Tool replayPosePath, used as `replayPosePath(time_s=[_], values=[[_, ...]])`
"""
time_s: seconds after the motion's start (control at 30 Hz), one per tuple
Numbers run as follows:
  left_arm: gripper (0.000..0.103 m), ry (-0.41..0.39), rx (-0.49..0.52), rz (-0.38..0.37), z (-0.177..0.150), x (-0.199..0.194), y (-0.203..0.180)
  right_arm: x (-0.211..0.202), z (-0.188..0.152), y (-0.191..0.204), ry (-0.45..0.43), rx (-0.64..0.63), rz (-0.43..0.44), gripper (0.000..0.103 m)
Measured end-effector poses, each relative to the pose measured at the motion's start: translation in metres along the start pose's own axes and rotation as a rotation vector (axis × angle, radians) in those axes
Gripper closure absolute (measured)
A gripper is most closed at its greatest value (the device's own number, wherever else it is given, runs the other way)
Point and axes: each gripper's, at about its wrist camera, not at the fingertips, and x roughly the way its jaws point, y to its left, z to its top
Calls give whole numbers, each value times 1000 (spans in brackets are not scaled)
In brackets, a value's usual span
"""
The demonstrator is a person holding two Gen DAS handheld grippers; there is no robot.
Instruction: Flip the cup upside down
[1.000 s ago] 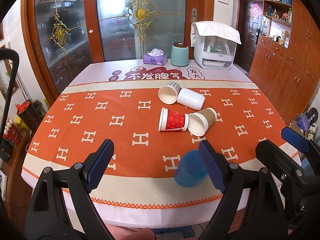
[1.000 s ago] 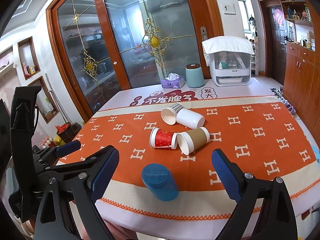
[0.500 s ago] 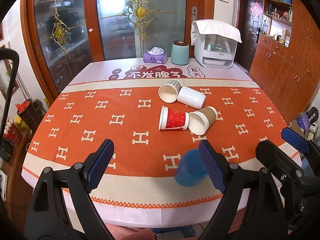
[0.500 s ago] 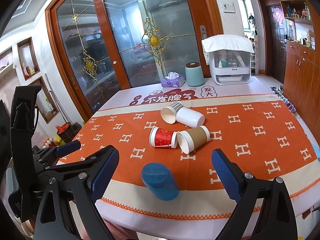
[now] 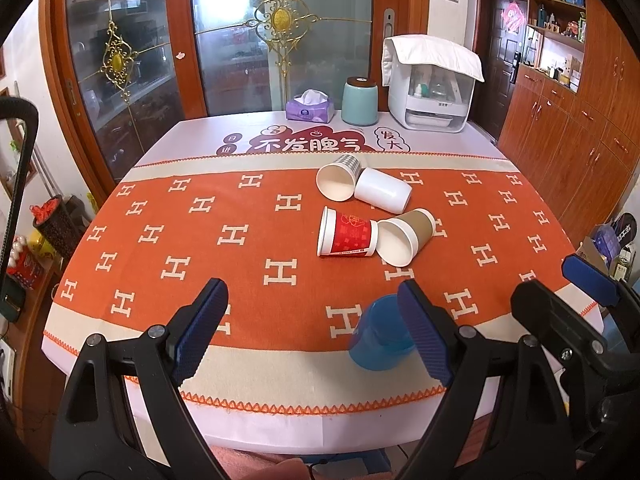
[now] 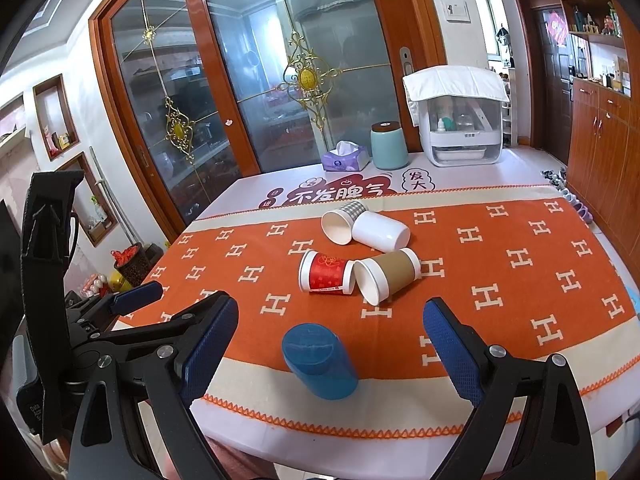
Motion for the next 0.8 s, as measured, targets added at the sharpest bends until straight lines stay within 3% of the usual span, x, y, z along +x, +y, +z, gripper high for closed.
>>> replayPosePath(time_s=[0.8], values=[[18, 10, 1, 2, -1, 4, 2, 1, -6, 2, 9, 3, 3, 8]])
